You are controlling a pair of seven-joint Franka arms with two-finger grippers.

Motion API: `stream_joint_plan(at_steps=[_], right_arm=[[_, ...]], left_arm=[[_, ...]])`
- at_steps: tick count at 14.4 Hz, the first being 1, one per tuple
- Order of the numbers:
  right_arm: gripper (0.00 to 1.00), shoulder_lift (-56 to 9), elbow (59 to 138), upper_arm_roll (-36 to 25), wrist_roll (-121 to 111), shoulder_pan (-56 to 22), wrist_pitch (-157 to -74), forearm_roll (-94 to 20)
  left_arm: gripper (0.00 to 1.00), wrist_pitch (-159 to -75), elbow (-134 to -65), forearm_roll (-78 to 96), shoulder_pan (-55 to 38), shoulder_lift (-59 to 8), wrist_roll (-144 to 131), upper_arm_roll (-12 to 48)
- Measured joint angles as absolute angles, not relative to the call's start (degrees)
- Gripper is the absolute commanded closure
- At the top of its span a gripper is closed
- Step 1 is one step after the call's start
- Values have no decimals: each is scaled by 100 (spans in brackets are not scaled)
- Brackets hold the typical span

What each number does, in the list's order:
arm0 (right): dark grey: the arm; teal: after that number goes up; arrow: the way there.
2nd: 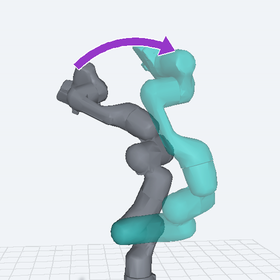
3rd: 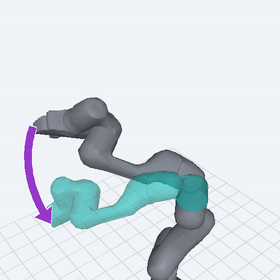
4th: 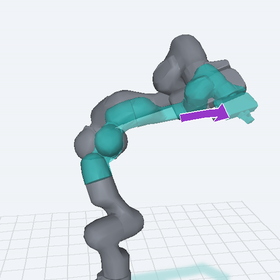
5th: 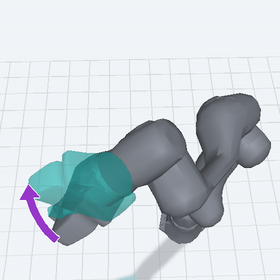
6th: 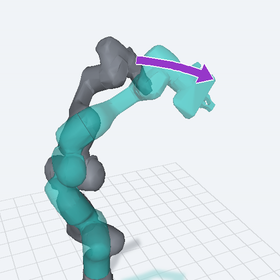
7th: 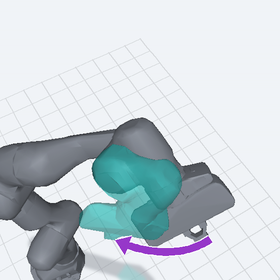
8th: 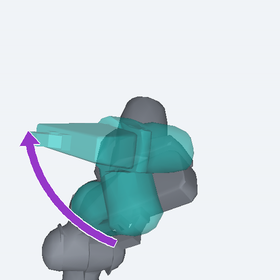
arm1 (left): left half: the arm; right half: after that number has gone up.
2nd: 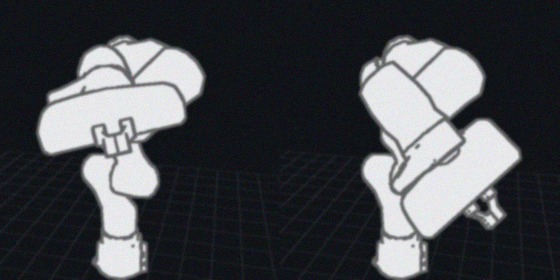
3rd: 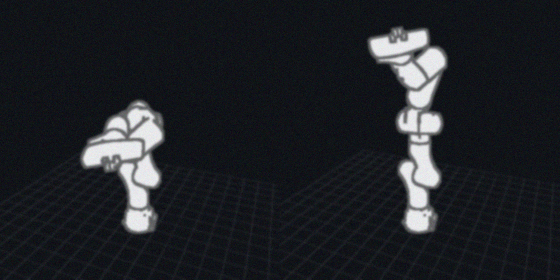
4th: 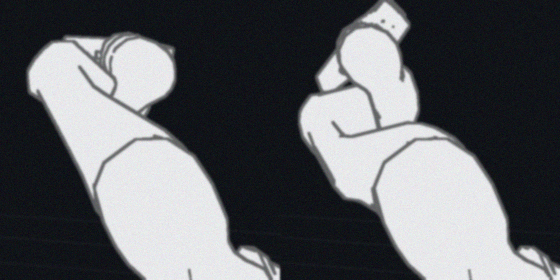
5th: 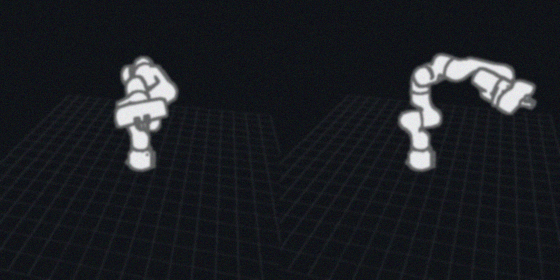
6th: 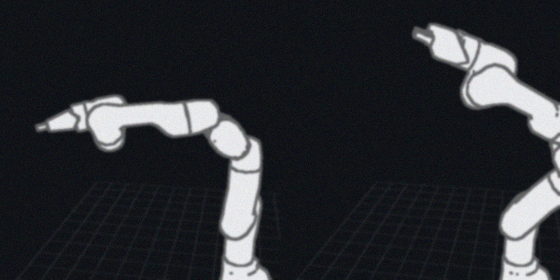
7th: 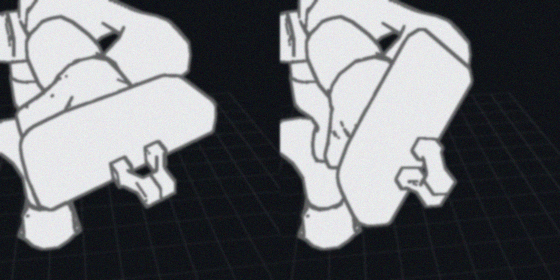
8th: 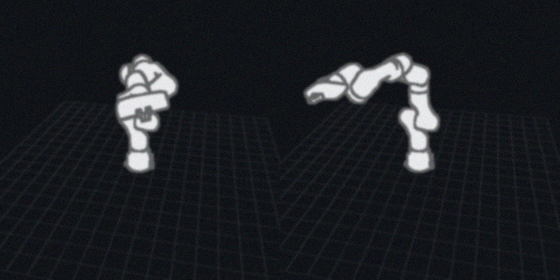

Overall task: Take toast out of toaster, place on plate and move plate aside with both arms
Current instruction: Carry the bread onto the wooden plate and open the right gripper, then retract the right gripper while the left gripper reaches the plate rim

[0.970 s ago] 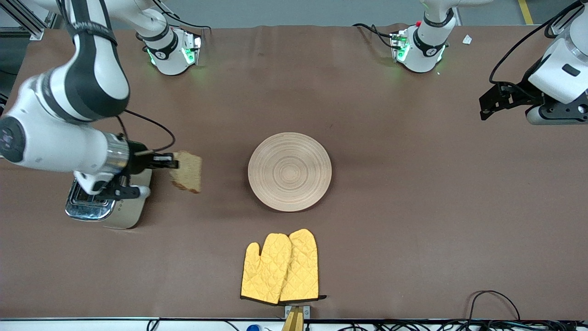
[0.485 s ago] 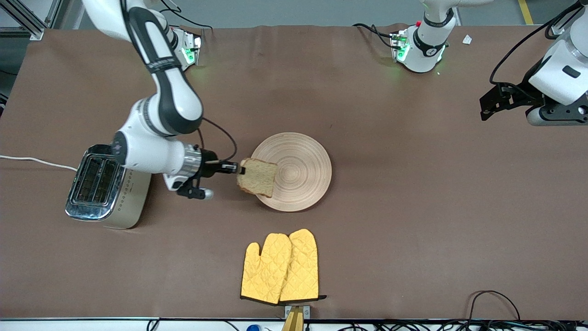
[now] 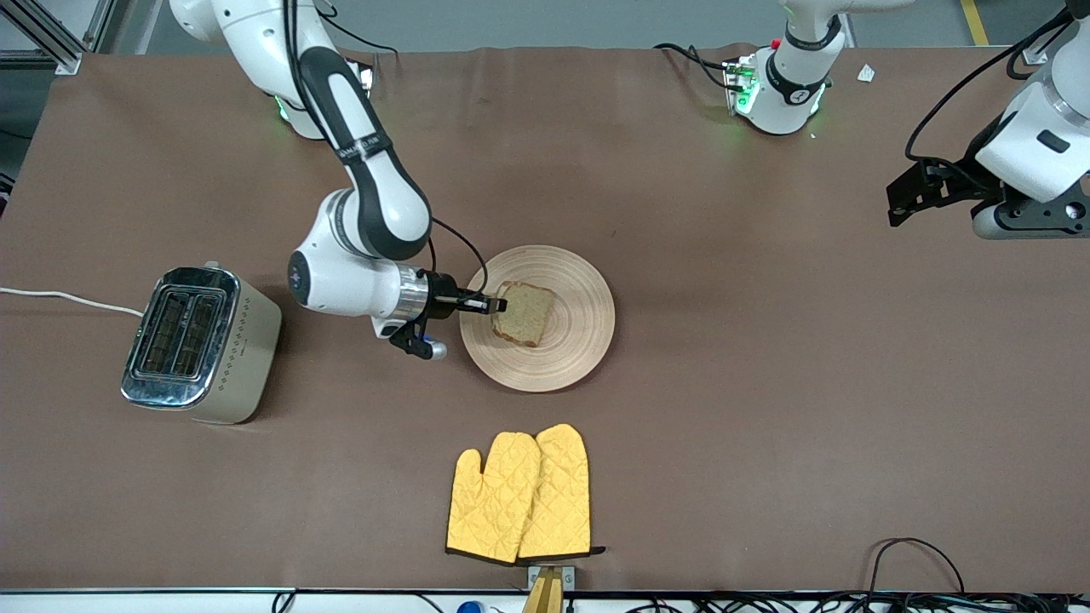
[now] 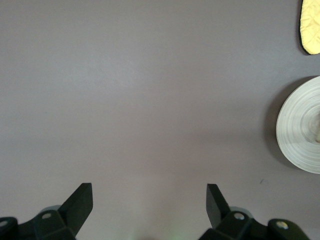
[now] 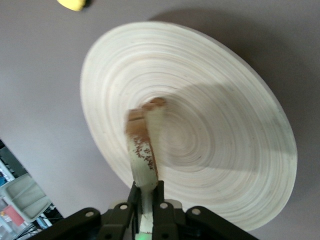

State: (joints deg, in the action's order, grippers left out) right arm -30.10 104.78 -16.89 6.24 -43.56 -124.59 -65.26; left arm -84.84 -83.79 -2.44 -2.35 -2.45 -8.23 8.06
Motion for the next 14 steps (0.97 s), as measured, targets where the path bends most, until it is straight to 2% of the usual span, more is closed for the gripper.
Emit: stream_joint_plan(at_steps=[2, 3, 7, 11, 14], right_arm=[[0, -3061, 10478, -1700, 587, -4394, -12508, -6449], [0, -3065, 10476, -1718, 559, -4395, -12538, -6190], [0, -3044, 10435, -1845, 556, -4396, -12597, -3917], [0, -2886, 10371, -2063, 549, -4399, -12554, -2797], [0, -2631, 10190, -2450, 550, -4399, -11944, -1968]], left_arm=[[0, -8484, -8423, -244, -249, -253, -823, 816], [0, -8483, -8438, -227, -257, -273, -823, 826], [0, -8483, -8453, 41, -273, -481, -823, 850], [0, -8483, -8457, 427, -271, -733, -824, 851], [0, -8486, -8475, 972, -233, -1052, -828, 843]])
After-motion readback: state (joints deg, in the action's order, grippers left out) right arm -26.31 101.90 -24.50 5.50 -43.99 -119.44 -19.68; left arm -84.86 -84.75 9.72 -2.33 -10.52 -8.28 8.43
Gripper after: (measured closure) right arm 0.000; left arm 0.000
